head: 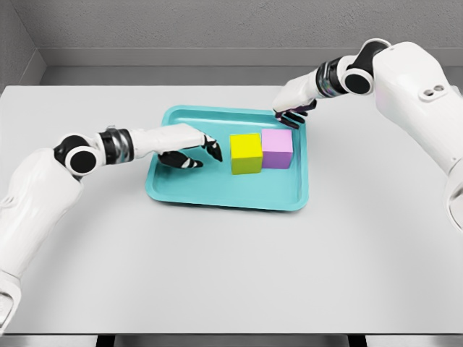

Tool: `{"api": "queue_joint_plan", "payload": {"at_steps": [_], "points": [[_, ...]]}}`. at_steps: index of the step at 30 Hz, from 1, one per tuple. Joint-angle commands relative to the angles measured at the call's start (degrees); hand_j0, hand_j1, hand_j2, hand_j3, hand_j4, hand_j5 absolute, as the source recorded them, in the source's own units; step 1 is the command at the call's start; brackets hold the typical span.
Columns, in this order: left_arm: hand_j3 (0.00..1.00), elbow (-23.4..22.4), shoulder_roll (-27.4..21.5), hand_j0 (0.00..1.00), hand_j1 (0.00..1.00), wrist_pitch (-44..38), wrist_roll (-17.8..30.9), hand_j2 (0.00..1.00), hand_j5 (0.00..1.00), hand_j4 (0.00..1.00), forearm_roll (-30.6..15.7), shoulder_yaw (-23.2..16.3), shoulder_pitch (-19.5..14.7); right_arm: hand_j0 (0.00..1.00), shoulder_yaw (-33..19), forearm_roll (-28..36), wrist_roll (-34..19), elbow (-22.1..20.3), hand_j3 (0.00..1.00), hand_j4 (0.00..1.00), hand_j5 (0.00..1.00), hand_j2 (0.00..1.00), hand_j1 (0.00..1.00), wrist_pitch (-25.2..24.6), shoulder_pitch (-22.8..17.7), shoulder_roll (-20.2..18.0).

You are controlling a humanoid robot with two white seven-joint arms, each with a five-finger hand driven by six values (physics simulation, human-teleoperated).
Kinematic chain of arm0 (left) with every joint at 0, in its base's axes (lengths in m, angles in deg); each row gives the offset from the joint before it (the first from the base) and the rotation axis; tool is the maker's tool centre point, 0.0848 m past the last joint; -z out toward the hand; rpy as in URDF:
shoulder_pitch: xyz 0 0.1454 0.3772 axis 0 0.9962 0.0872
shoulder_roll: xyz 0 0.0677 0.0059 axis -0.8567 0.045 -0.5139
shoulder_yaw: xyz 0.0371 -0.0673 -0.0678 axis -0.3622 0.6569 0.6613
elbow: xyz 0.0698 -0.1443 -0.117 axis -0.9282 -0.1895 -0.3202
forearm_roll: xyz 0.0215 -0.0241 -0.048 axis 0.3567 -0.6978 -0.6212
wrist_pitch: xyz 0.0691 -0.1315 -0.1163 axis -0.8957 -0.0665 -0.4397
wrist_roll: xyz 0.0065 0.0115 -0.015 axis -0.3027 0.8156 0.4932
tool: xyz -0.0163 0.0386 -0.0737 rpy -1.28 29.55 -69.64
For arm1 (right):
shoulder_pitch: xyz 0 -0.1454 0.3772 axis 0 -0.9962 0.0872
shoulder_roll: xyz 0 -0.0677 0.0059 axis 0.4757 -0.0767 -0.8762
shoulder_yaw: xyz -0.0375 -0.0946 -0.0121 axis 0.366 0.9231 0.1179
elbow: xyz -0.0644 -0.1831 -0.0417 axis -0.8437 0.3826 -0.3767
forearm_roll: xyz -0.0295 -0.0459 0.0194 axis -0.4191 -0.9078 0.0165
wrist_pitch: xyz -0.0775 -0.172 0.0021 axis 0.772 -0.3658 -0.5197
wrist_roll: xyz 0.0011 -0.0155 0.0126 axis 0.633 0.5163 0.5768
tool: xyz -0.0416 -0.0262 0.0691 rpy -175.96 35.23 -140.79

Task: Push two cubes

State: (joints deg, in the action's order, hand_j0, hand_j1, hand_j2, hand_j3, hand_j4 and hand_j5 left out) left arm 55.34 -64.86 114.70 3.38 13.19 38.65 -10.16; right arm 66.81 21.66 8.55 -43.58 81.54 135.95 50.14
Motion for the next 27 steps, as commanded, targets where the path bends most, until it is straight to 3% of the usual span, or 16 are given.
{"api": "queue_joint_plan", "payload": {"at_steps": [1,27], "points": [[0.6,-0.4,0.7,0.6,0.6,-0.1,0.0,0.6,0.6,0.6,-0.3,0.1,0.0,0.07,0.0,-2.0,0.0,-0.1,0.07,0.07,0.07,0.07,0.07,-0.1,0.0,0.2],[0.6,-1.1,1.9,0.6,0.6,-0.1,0.0,0.6,0.6,0.6,0.3,0.1,-1.1,0.06,2.9,-2.8,0.0,-2.2,0.06,0.06,0.06,0.06,0.06,-0.1,-0.1,1.6]]}}
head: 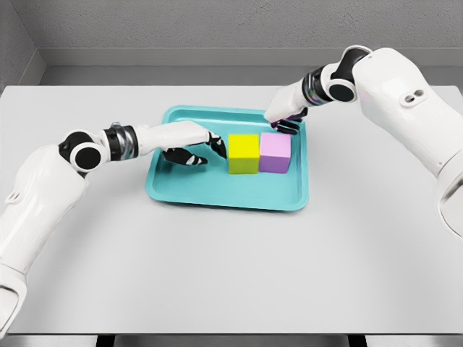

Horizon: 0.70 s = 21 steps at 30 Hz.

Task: Push two cubes

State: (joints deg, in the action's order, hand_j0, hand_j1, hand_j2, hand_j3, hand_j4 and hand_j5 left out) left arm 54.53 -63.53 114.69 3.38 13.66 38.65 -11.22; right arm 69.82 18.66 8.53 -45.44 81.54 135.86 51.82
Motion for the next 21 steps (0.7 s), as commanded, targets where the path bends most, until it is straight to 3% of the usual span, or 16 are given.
{"api": "queue_joint_plan", "payload": {"at_steps": [1,7,14,17,21], "points": [[0.6,-0.3,1.1,0.6,0.6,-0.1,0.0,0.6,0.6,0.6,-0.2,0.1,0.0,0.07,-0.1,0.2,0.0,-0.3,0.07,0.07,0.07,0.07,0.07,-0.1,0.0,0.0],[0.6,-0.2,1.3,0.6,0.6,-0.1,0.0,0.6,0.6,0.6,-0.2,0.1,-0.1,0.07,-0.4,0.2,0.0,0.4,0.07,0.07,0.07,0.07,0.07,-0.1,0.3,0.0],[0.6,-0.3,0.7,0.6,0.6,-0.1,0.0,0.6,0.6,0.6,-0.2,0.1,0.0,0.07,-1.0,0.2,0.0,0.5,0.07,0.07,0.07,0.07,0.07,-6.1,1.1,0.0],[0.6,-0.3,0.5,0.6,0.6,-0.1,0.0,0.6,0.6,0.6,-0.3,0.2,-0.1,0.08,-1.0,0.2,0.0,0.5,0.08,0.08,0.08,0.08,0.08,-5.7,1.7,-0.1],[0.6,0.2,-3.2,0.6,0.6,-0.1,0.0,0.6,0.6,0.6,-3.5,0.8,-1.6,0.08,-1.0,0.2,0.0,0.7,0.08,0.08,0.08,0.08,0.08,-5.6,2.5,-0.7]]}}
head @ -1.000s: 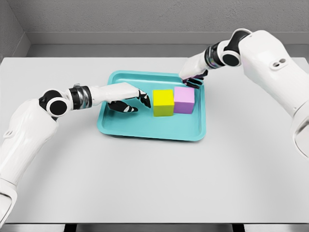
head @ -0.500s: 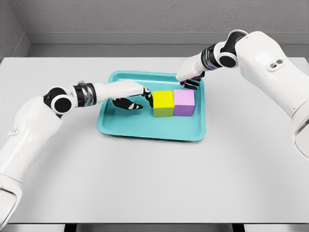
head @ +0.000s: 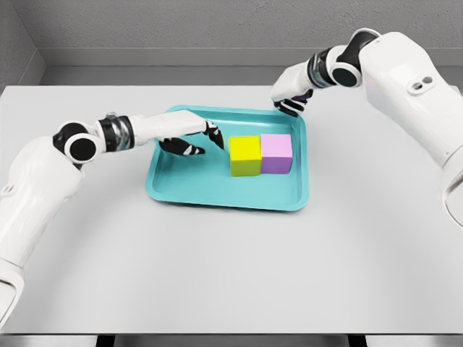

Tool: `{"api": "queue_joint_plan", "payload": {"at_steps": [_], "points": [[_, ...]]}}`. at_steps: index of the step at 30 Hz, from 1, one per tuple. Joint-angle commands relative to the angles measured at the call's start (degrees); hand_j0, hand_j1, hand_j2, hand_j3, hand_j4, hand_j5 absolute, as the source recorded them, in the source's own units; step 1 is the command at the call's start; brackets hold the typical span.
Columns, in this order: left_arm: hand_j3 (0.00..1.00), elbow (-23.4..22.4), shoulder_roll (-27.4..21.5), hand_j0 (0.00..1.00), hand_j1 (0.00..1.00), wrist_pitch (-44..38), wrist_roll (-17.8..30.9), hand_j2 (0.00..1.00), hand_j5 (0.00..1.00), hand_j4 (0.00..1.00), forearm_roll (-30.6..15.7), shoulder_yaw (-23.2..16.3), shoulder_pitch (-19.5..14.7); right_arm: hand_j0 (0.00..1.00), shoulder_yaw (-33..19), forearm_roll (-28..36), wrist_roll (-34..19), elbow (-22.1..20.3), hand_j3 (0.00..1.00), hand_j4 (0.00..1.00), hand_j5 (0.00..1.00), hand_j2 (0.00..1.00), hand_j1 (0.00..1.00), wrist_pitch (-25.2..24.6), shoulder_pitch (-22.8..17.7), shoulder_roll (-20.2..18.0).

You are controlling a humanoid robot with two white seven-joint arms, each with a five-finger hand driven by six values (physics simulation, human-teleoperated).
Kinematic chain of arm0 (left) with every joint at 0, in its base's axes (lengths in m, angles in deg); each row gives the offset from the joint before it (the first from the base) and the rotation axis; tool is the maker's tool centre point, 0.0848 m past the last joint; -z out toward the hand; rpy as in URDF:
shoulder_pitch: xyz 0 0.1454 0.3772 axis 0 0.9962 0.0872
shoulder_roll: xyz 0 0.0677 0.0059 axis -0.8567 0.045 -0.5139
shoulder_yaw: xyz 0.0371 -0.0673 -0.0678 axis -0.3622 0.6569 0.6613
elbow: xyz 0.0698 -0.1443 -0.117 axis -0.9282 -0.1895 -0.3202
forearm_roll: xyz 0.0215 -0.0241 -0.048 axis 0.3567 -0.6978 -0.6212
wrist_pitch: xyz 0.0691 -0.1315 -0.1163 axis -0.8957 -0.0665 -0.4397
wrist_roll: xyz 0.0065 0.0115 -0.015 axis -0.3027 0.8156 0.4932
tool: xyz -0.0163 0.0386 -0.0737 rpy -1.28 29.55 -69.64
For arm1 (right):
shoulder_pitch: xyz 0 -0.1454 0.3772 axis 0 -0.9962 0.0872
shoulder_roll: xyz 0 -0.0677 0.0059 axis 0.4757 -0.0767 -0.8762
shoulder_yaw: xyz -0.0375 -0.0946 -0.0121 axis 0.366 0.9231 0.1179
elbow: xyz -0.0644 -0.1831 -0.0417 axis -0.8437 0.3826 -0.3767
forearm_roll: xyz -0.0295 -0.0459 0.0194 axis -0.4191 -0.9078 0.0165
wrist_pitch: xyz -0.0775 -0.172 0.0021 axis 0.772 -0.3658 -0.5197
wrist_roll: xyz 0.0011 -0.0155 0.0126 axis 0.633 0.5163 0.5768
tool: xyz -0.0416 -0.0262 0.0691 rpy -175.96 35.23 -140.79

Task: Push two cubes

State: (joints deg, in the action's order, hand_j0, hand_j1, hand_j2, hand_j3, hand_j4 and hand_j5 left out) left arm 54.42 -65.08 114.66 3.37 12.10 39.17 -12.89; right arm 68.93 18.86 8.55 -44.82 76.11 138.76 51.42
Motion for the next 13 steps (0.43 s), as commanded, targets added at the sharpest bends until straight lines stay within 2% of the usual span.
{"api": "queue_joint_plan", "payload": {"at_steps": [1,2,3,4,5,6,7,9,10,11,12,13], "points": [[0.6,0.5,-2.6,0.6,0.6,-0.1,0.0,0.6,0.6,0.6,-3.1,0.3,-0.2,0.08,-0.2,0.1,0.0,0.3,0.08,0.08,0.08,0.08,0.08,-0.3,0.2,-0.4],[0.63,0.8,-3.8,0.63,0.63,-0.1,0.0,0.63,0.63,0.63,-4.5,0.3,-0.5,0.08,-1.1,0.1,0.0,0.5,0.08,0.08,0.08,0.08,0.08,-0.5,0.4,-0.5],[0.76,2.7,-6.2,0.76,0.76,-0.1,0.0,0.76,0.76,0.76,-7.8,0.3,-0.4,0.08,-1.7,0.1,0.0,2.5,0.08,0.08,0.08,0.08,0.08,-0.4,0.4,-1.7],[1.0,7.3,-11.2,1.0,1.0,-0.1,0.0,1.0,1.0,1.0,-13.0,0.3,-0.2,0.09,-1.7,0.1,0.0,3.6,0.09,0.09,0.09,0.09,0.09,-0.2,0.4,-2.3],[1.0,11.2,-18.7,1.0,1.0,-0.1,0.0,1.0,1.0,1.0,-18.9,0.3,0.4,0.11,-1.8,0.1,0.0,3.4,0.11,0.11,0.11,0.11,0.11,0.2,0.3,-4.8],[1.0,12.4,-24.0,1.0,1.0,-0.1,0.0,1.0,1.0,1.0,-20.6,0.3,0.4,0.12,-1.8,0.3,0.0,3.3,0.12,0.12,0.12,0.12,0.12,2.6,-0.1,-6.8],[1.0,12.8,-25.2,1.0,1.0,-0.1,0.0,1.0,1.0,1.0,-20.5,0.5,2.1,0.14,-3.2,0.7,0.0,3.3,0.14,0.14,0.14,0.14,0.14,5.3,-0.5,-9.9],[1.0,12.8,-27.2,1.0,1.0,-0.1,0.0,1.0,1.0,1.0,-20.5,3.8,5.4,0.18,-9.3,0.8,0.0,3.3,0.18,0.18,0.18,0.18,0.18,5.3,-2.6,-16.1],[1.0,12.7,-29.0,1.0,1.0,-0.1,0.0,1.0,1.0,1.0,-20.5,5.3,6.8,0.33,-12.0,0.9,0.0,3.3,0.33,0.33,0.33,0.33,0.33,5.3,-3.8,-17.6],[1.0,12.2,-29.3,1.0,1.0,-0.1,0.0,1.0,1.0,1.0,-20.2,5.3,8.1,0.43,-12.5,0.9,0.0,3.3,0.43,0.43,0.43,0.43,0.43,5.3,-4.1,-18.0],[1.0,12.2,-29.4,1.0,1.0,-0.1,0.0,1.0,1.0,1.0,-20.2,5.4,9.1,0.68,-12.5,0.9,0.0,3.3,0.68,0.68,0.68,0.68,0.68,5.3,-4.4,-18.0],[1.0,12.2,-30.2,1.0,1.0,-0.1,0.0,1.0,1.0,1.0,-20.1,5.5,9.6,0.99,-12.3,0.9,0.0,2.9,0.99,0.99,0.99,0.99,0.99,5.3,-4.5,-18.4]]}}
